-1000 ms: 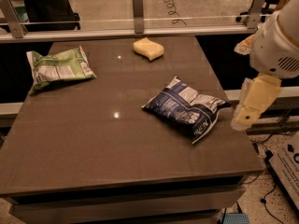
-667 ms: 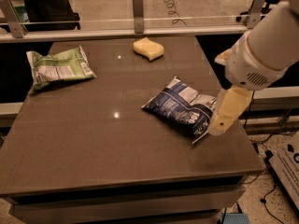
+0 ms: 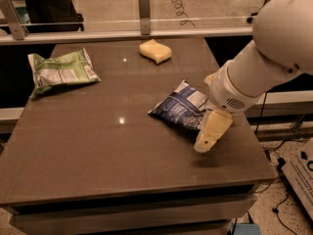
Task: Move blue chip bag near green jalapeno chip bag
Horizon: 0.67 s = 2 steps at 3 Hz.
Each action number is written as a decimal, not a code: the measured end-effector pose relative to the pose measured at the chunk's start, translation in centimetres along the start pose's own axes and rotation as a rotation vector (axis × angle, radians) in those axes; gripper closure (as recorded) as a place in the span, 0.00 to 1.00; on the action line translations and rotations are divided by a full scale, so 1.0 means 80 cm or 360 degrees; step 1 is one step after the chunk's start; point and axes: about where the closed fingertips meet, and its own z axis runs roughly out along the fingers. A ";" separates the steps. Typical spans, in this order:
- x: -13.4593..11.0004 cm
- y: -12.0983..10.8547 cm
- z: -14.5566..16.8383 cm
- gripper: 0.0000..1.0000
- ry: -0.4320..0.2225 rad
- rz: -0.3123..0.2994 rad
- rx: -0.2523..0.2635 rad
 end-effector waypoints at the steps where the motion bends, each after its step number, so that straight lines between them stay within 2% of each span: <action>1: -0.003 -0.002 0.019 0.15 -0.0022 0.0015 -0.0017; 2: -0.007 -0.006 0.027 0.38 -0.0039 0.0034 -0.0028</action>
Offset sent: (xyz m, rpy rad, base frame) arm 0.0190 0.0133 -0.0211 0.0517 0.0256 -0.0215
